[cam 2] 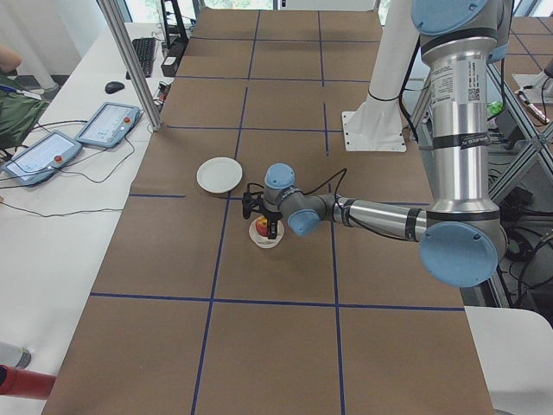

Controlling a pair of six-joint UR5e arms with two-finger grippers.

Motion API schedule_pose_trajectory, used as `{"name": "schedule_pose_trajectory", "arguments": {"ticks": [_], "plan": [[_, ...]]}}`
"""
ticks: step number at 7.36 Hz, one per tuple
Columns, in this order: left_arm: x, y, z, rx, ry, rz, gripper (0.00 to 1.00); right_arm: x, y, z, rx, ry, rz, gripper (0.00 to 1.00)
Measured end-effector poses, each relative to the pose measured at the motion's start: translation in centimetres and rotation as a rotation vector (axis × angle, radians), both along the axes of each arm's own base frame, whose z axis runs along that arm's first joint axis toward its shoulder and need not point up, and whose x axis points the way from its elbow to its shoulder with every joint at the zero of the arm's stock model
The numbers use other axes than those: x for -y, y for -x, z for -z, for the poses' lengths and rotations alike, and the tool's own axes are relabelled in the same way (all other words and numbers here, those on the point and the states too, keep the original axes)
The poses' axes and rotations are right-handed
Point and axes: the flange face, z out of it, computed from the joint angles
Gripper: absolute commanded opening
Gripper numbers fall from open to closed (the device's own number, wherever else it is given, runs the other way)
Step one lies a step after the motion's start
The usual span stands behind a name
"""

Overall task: Move apple from plate to bowl
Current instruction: 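Lower the apple into the bowl and open the left gripper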

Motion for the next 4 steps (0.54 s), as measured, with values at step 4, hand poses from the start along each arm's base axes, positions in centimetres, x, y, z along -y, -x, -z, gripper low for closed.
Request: {"name": "schedule_pose_trajectory", "arguments": {"ticks": [4], "plan": [[0.21,0.08,-0.17,0.012,-0.007,0.014,0.99,0.00,-0.02,0.00,0.000,0.000,0.000,1.00]]}}
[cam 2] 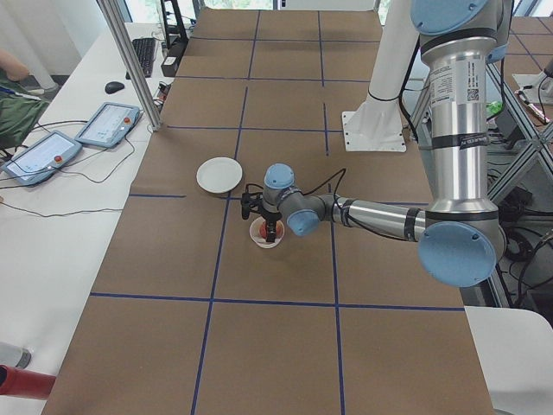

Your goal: Move apple from plate to bowl

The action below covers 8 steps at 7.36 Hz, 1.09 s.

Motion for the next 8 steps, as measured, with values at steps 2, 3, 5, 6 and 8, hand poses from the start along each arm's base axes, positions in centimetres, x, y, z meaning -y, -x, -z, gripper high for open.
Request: {"name": "schedule_pose_trajectory", "arguments": {"ticks": [2,3,5,6,8], "plan": [[-0.1,0.3,0.3,-0.004,-0.011,-0.008,0.99,0.0,0.0,0.0,-0.001,0.001,0.000,1.00],[-0.2,0.9,0.4,0.001,-0.036,-0.027,0.99,0.0,0.0,0.0,0.000,0.001,0.000,1.00],[1.5,5.7,-0.2,0.049,-0.140,-0.074,0.99,0.0,0.0,0.0,0.000,0.000,0.000,1.00],[3.0,9.9,-0.8,0.092,-0.181,-0.103,0.99,0.0,0.0,0.0,0.000,0.000,0.000,1.00],[5.1,18.5,-2.1,0.190,-0.220,-0.155,0.99,0.0,0.0,0.0,0.000,0.000,0.000,1.00]]}}
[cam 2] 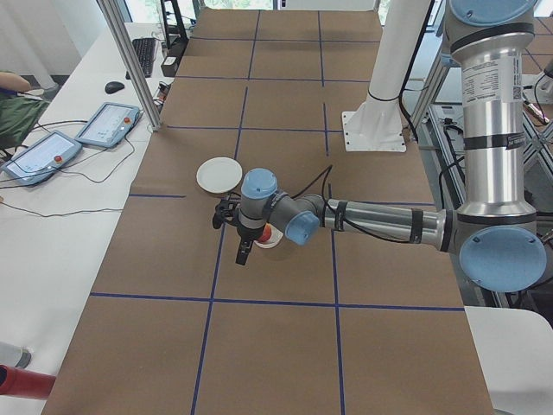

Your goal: Move apple from plate to bowl

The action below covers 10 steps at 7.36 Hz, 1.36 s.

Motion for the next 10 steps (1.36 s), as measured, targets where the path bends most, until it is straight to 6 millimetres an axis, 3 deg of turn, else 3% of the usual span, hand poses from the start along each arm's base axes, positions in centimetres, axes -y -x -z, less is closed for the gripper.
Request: {"name": "schedule_pose_trajectory", "arguments": {"ticks": [2,4,6,10], "plan": [[0.7,8.4,-0.7,0.015,0.038,-0.044,1.00,0.0,0.0,0.0,0.000,0.000,0.001,1.00],[-1.2,15.0,-2.4,-0.009,0.117,0.008,1.00,0.0,0.0,0.0,0.000,0.000,0.001,1.00],[-3.1,16.7,-4.0,-0.020,0.162,0.034,1.00,0.0,0.0,0.0,0.000,0.000,0.000,1.00],[-2.9,16.8,-3.3,-0.018,0.136,0.033,1.00,0.0,0.0,0.0,0.000,0.001,0.000,1.00]]}}
